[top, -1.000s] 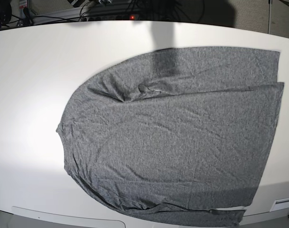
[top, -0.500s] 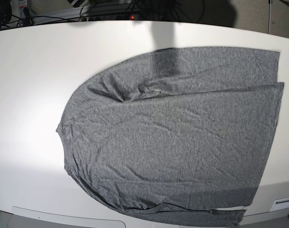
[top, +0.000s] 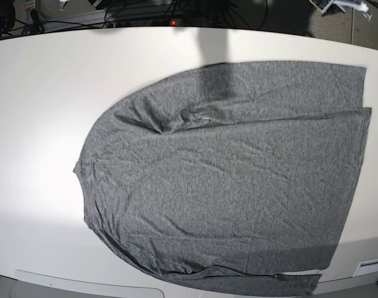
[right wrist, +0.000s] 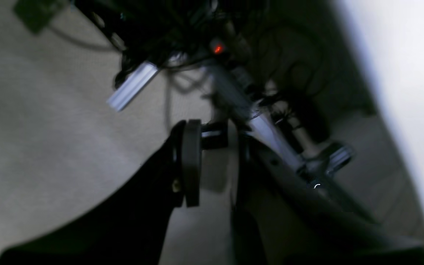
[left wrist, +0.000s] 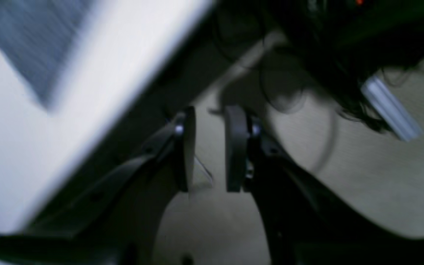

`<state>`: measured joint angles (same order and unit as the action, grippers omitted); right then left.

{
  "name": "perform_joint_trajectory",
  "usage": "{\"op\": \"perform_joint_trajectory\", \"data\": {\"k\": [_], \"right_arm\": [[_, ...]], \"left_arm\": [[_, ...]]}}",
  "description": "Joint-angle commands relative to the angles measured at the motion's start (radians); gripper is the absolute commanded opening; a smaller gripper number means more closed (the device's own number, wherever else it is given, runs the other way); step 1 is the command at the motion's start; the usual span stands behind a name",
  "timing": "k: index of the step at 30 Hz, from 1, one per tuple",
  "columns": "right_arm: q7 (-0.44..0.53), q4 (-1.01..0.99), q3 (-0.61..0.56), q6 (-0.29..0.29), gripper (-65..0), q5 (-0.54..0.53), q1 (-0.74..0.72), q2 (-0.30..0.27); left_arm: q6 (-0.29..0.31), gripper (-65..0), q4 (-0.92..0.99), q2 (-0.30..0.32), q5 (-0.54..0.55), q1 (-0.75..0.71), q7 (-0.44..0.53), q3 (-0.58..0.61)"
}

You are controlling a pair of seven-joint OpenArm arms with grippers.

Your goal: Fold the T-shirt properly

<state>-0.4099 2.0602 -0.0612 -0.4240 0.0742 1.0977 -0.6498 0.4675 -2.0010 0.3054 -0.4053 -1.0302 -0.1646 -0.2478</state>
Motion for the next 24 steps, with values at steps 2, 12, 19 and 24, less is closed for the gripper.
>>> {"op": "perform_joint_trajectory", "data": {"k": [2, 12, 19, 24], "right_arm": [[0.009, 0.059, 0.003, 0.04, -51.3, -0.021, 0.013, -0.043], [0.008, 0.133, 0.003, 0.064, -50.1, -0.018, -0.07, -0.151], [0.009, 0.133, 0.003, 0.062, -34.8, -0.018, -0.119, -0.111], [0.009, 0.133, 0.003, 0.062, -34.8, 0.067, -0.12, -0.044]], "left_arm": [[0.004, -50.8, -0.061, 0.045, -0.039, -0.015, 0.021, -0.005], [0.024, -39.8, -0.087, 0.248, -0.197, 0.053, 0.143, -0.006], [0.14, -39.4, 0.001, 0.334, -0.165, 0.203, 0.169, -0.005], [0.231, -39.4, 0.136, 0.408, -0.155, 0.292, 0.315, -0.005]]}}
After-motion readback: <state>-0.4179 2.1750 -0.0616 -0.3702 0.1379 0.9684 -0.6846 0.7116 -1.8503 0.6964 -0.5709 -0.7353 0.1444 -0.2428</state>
